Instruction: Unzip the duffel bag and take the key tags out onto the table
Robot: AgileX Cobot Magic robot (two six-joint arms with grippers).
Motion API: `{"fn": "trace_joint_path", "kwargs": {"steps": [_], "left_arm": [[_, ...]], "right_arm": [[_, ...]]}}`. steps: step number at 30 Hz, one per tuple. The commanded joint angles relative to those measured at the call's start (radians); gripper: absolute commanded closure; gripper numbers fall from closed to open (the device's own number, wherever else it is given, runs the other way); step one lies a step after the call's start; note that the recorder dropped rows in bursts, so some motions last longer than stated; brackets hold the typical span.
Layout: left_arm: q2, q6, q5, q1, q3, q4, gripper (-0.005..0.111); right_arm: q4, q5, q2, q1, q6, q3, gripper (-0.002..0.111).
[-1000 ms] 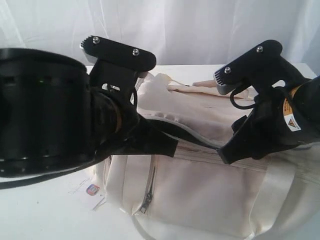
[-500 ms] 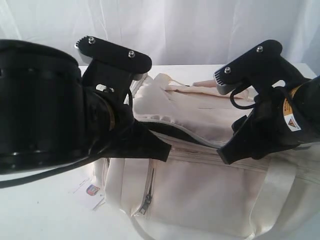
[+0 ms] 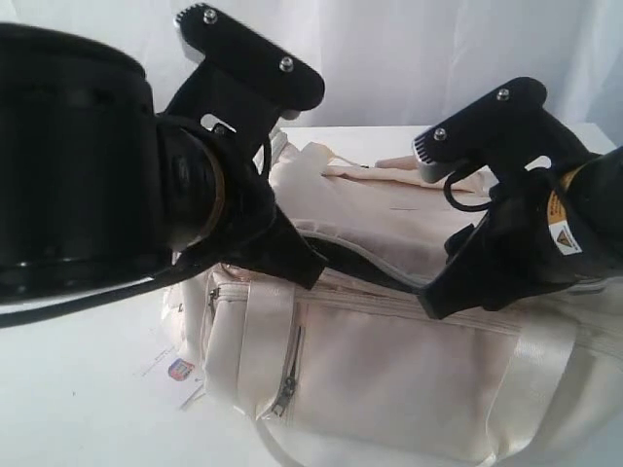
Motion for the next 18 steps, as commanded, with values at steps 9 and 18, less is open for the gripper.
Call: {"fn": "trace_joint_path", "kwargs": {"steps": [9,18], "left_arm": [[-0.011,0.064,0.052,0.002,-0.006,-0.112,0.102],[0.019,0.064,0.041,0.002,-0.006,-0.166,0.043]], "right_arm": [[0.041,-0.050,-0.091,-0.003,-0.062,-0.006,0.059],[0.041,-0.047,-0.101,-0.003,-0.062,-0.006,0.059]]}}
